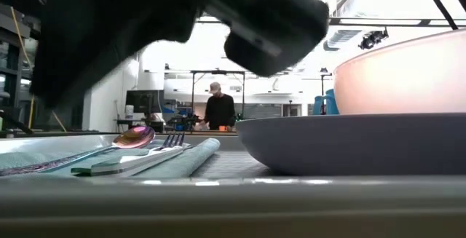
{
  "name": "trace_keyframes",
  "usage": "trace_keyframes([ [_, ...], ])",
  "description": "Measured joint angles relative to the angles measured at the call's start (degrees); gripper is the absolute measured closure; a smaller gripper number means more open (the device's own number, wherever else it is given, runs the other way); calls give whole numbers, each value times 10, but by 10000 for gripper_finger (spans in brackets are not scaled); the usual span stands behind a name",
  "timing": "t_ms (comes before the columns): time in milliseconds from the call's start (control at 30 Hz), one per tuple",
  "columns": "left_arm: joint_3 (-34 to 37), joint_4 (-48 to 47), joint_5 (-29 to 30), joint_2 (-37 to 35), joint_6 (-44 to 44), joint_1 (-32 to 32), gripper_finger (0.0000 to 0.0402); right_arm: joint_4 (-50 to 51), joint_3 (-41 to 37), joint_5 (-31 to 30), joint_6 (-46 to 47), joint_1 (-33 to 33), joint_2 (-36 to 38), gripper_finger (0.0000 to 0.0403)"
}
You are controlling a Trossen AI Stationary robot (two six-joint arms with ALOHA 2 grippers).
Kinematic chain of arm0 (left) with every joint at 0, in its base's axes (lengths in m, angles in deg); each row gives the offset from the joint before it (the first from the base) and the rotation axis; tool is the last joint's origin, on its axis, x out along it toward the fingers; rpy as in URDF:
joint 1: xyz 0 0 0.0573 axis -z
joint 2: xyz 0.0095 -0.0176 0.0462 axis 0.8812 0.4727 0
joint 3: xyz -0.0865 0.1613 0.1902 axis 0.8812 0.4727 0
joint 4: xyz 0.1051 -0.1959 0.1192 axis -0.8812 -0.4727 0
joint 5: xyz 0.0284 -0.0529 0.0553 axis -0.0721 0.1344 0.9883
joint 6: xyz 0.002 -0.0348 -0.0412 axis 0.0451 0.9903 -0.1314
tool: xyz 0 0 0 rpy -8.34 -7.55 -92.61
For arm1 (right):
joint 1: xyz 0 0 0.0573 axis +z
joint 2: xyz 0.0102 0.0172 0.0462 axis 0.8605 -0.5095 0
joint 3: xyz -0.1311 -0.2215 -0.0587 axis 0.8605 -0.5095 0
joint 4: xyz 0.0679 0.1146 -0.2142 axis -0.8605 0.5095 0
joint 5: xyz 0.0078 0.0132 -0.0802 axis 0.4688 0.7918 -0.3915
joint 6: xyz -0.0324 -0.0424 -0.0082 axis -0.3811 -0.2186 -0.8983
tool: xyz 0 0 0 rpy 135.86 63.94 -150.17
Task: Set up tray
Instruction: Return to Home Position
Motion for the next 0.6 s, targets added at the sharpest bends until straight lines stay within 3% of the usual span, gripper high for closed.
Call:
trace_keyframes([
  [167, 0, 0, 0, 0, 0, 0, 346, 27, 44, -46, -20, 7, 2, 403],
  [367, 0, 9, 13, 0, 0, 0, 346, 64, 30, -201, -87, 19, 75, 403],
  [600, 0, 52, 64, 0, 0, 0, 346, 244, 30, -363, -236, 33, 189, 403],
])
